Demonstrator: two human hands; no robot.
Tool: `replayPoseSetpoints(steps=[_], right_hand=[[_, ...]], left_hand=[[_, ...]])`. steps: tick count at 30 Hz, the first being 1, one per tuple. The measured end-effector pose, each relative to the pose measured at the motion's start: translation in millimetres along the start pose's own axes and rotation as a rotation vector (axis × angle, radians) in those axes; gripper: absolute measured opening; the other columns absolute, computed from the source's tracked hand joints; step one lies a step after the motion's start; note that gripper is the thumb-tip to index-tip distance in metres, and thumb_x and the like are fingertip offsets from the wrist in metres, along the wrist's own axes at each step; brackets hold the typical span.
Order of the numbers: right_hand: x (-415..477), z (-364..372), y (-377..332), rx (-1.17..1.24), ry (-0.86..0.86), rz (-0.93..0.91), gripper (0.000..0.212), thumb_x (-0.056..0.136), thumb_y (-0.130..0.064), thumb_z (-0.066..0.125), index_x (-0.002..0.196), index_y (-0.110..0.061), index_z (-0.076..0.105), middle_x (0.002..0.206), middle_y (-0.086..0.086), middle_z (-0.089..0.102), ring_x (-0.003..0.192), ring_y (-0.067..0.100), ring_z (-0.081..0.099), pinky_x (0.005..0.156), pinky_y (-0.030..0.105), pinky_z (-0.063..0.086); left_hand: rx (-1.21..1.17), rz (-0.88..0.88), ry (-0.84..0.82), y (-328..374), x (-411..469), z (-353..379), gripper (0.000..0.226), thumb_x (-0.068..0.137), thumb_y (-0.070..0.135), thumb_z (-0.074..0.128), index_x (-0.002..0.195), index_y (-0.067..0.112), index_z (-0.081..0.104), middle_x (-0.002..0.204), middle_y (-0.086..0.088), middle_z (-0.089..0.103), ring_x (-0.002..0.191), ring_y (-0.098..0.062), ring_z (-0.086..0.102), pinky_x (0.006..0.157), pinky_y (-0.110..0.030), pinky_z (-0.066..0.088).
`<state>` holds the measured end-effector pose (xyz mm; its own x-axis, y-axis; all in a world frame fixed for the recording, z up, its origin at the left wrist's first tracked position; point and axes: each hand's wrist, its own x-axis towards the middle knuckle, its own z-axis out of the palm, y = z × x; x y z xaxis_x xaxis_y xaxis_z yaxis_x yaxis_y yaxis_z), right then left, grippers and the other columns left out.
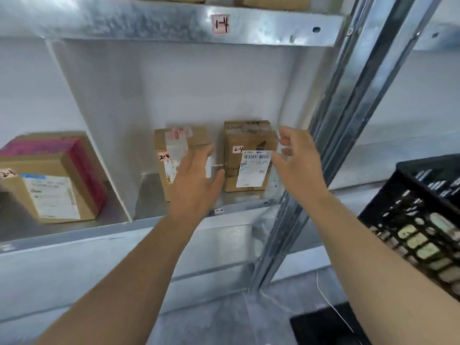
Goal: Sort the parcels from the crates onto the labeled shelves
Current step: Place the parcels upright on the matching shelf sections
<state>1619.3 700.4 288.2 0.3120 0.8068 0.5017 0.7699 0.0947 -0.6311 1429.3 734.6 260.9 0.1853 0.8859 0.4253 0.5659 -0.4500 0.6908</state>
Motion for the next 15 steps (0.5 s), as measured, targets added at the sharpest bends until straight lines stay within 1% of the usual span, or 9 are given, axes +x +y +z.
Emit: replayPoseSetpoints(steps=[2, 4, 5, 7, 8, 11, 13, 15], right_hand=[[-6, 15, 16, -0.019, -0.057, 0.077, 0.048, 0.091, -0.013, 0.061, 0.137, -0.023, 0.048, 0.130, -0.002, 0.047, 0.109, 0.007, 0.052, 0.097, 0.030, 0.048], [-10, 27, 33, -0.007, -0.114, 0.131, 0.055, 0.091, -0.013, 0.062, 0.141, -0.023, 0.042, 0.133, -0.001, 0.043, 0.116, 0.009, 0.050, 0.101, 0.034, 0.047], [-11, 33, 41, 0.002, -0.139, 0.152, 0.059, 0.090, -0.012, 0.062, 0.143, -0.023, 0.038, 0.134, -0.001, 0.041, 0.117, 0.008, 0.047, 0.102, 0.031, 0.044], [-10, 43, 56, 0.019, -0.191, 0.194, 0.068, 0.089, -0.007, 0.063, 0.146, -0.023, 0.029, 0.133, -0.003, 0.037, 0.117, 0.008, 0.042, 0.098, 0.024, 0.040], [-9, 49, 63, 0.024, -0.212, 0.207, 0.071, 0.088, -0.005, 0.063, 0.146, -0.023, 0.026, 0.134, -0.001, 0.037, 0.119, 0.011, 0.042, 0.097, 0.024, 0.039], [-4, 68, 85, 0.067, -0.247, 0.226, 0.078, 0.084, -0.002, 0.067, 0.145, -0.019, 0.022, 0.140, 0.004, 0.038, 0.129, 0.017, 0.037, 0.109, 0.036, 0.038], [-1, 81, 97, 0.074, -0.281, 0.260, 0.082, 0.085, -0.004, 0.068, 0.148, -0.020, 0.018, 0.141, 0.005, 0.037, 0.132, 0.018, 0.036, 0.109, 0.037, 0.038], [4, 93, 107, 0.095, -0.293, 0.289, 0.082, 0.084, -0.002, 0.067, 0.148, -0.021, 0.020, 0.140, 0.005, 0.039, 0.131, 0.019, 0.038, 0.108, 0.037, 0.041]], left_hand=[[-0.028, -0.087, -0.052, -10, -8, 12, 0.049, 0.091, 0.018, 0.059, 0.138, 0.018, 0.044, 0.136, -0.002, 0.049, 0.125, -0.020, 0.044, 0.104, -0.036, 0.039], [-0.039, -0.149, -0.110, -18, -14, 26, 0.050, 0.092, 0.020, 0.058, 0.139, 0.019, 0.041, 0.139, -0.002, 0.046, 0.126, -0.020, 0.044, 0.105, -0.041, 0.040], [-0.038, -0.171, -0.135, -22, -16, 35, 0.051, 0.092, 0.021, 0.059, 0.140, 0.019, 0.040, 0.140, -0.002, 0.045, 0.127, -0.021, 0.044, 0.106, -0.041, 0.040], [-0.023, -0.222, -0.167, -29, -15, 53, 0.054, 0.092, 0.023, 0.059, 0.142, 0.020, 0.037, 0.144, -0.003, 0.042, 0.130, -0.023, 0.043, 0.107, -0.040, 0.039], [-0.012, -0.246, -0.177, -32, -13, 62, 0.056, 0.092, 0.023, 0.059, 0.143, 0.020, 0.035, 0.146, -0.003, 0.040, 0.131, -0.024, 0.043, 0.107, -0.039, 0.039], [0.020, -0.290, -0.198, -40, -5, 87, 0.063, 0.092, 0.023, 0.060, 0.147, 0.020, 0.028, 0.150, -0.002, 0.036, 0.133, -0.024, 0.040, 0.107, -0.034, 0.035], [0.013, -0.331, -0.191, -44, 2, 101, 0.067, 0.092, 0.020, 0.060, 0.148, 0.020, 0.025, 0.151, -0.003, 0.035, 0.133, -0.024, 0.041, 0.106, -0.034, 0.036], [-0.016, -0.342, -0.160, -49, 11, 115, 0.067, 0.090, 0.018, 0.063, 0.147, 0.020, 0.028, 0.147, -0.003, 0.039, 0.129, -0.022, 0.044, 0.101, -0.030, 0.038]])
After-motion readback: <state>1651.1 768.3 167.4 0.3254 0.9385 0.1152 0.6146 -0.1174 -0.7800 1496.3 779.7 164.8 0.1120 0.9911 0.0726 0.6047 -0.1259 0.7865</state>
